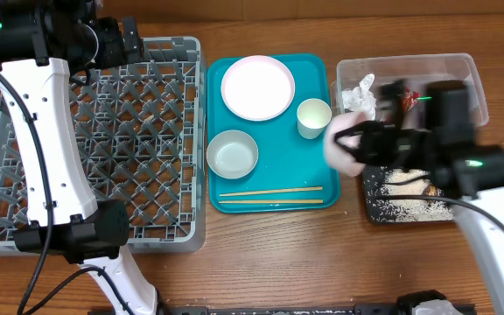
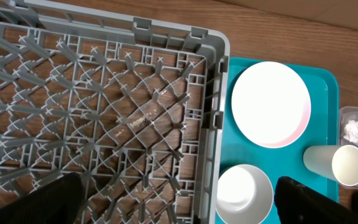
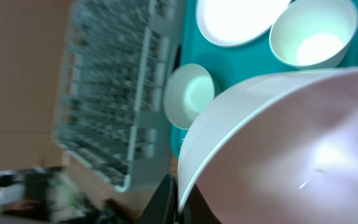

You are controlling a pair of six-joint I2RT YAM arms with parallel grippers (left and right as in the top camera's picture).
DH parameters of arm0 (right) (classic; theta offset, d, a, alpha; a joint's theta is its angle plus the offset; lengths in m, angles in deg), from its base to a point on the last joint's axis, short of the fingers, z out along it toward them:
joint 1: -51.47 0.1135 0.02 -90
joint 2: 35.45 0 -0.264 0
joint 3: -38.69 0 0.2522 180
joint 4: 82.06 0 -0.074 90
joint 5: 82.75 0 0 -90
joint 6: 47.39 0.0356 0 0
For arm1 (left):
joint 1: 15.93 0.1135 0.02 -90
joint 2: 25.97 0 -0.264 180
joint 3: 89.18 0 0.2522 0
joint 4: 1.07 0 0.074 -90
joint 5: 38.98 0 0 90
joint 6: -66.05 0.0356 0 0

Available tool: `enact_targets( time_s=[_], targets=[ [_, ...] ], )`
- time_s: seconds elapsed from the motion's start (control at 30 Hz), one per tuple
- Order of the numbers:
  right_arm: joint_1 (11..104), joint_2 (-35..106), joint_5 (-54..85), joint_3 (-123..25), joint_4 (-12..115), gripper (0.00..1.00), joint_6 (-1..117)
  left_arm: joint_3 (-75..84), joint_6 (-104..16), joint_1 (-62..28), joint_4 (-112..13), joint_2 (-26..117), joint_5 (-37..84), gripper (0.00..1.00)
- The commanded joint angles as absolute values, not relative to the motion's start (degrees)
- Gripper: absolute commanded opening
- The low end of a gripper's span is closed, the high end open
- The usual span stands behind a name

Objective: Sort waste into correct bins and load items into the dishwasher
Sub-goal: 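Tilt the pink plate to dump the rice onto the black tray, then set the empty pink plate back on the teal tray and release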

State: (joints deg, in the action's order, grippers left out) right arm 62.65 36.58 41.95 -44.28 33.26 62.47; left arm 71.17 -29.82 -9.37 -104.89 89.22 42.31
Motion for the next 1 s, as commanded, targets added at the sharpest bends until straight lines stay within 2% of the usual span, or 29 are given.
enact_targets(
  time_s=[0.0, 0.1, 0.27, 0.63, 0.7, 0.87, 0.97],
  targets=[
    [73.5, 41.9, 22.7, -45.2, 36.2, 0.04, 68.6, 72.1, -30.4, -9.5, -104.8, 88.1, 42.7, 1.0],
    [79.3, 48.2, 16.6, -45.4, 38.4, 0.04, 69.7, 72.1, -30.4, -9.5, -104.8, 88.1, 42.7, 1.0],
    [83.6, 59.8, 14.6, -47.7, 40.0, 0.04, 69.2, 72.1, -30.4, -9.5, -104.8, 88.1, 42.7, 1.0],
    [85.0, 67.9, 12.6, -49.4, 43.4, 0.05, 69.3, 72.1, -30.4, -9.5, -104.8, 88.1, 42.7, 1.0],
    [85.0, 67.9, 12.8, -49.5, 43.8, 0.21, 69.3, 72.1, -30.4, -9.5, -104.8, 88.1, 42.7, 1.0],
    [85.0, 67.9, 16.0, -50.2, 43.0, 0.35, 69.3, 72.1, -30.4, -9.5, -104.8, 88.1, 42.6, 1.0],
    [85.0, 67.4, 16.3, -53.4, 41.0, 0.39, 69.2, 72.1, -30.4, -9.5, -104.8, 88.1, 42.7, 1.0]
  ],
)
